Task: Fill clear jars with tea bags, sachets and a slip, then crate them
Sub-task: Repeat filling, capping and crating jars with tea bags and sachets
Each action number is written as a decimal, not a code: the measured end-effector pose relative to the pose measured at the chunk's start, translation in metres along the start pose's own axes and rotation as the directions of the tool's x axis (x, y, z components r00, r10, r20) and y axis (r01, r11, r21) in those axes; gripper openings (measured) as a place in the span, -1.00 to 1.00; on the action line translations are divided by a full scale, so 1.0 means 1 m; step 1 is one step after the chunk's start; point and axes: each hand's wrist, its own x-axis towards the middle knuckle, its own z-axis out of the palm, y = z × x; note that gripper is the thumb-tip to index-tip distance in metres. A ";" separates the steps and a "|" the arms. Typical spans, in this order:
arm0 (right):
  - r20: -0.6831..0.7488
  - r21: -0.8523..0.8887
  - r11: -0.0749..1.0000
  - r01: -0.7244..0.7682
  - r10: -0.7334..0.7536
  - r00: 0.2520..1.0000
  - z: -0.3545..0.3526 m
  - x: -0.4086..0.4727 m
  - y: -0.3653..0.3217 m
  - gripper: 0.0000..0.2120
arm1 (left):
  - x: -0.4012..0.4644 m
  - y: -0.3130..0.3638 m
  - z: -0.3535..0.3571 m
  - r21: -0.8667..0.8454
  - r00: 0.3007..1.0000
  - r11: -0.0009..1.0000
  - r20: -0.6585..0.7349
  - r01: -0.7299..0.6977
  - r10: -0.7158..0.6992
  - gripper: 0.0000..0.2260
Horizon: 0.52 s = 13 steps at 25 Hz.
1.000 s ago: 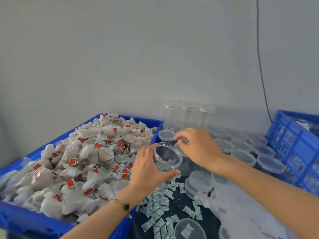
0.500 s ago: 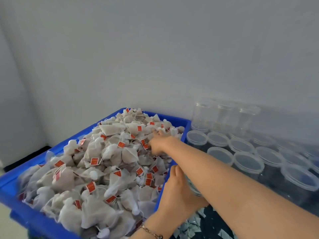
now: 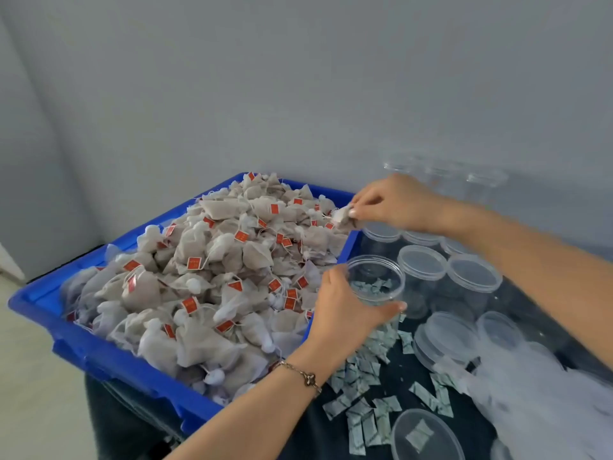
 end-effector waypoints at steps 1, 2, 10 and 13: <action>0.012 0.081 0.997 -0.012 0.011 1.000 -0.015 -0.018 0.001 -0.80 | 0.000 0.001 -0.001 -0.023 1.000 1.000 -0.014 0.007 -0.007 -0.17; 0.104 0.097 0.995 -0.037 0.027 0.994 -0.024 -0.034 -0.002 -0.83 | 0.001 0.002 -0.001 -0.043 1.000 0.999 -0.030 0.006 -0.007 -0.20; 0.243 -0.058 0.995 0.081 -0.064 0.968 0.026 -0.032 -0.030 -0.77 | -0.003 0.003 0.002 0.112 0.995 0.989 -0.010 -0.098 0.100 -0.29; 0.495 -0.161 0.973 0.167 -0.067 0.866 0.073 0.018 -0.049 -0.69 | 0.000 -0.002 0.003 0.277 0.992 0.953 0.039 -0.124 0.118 -0.07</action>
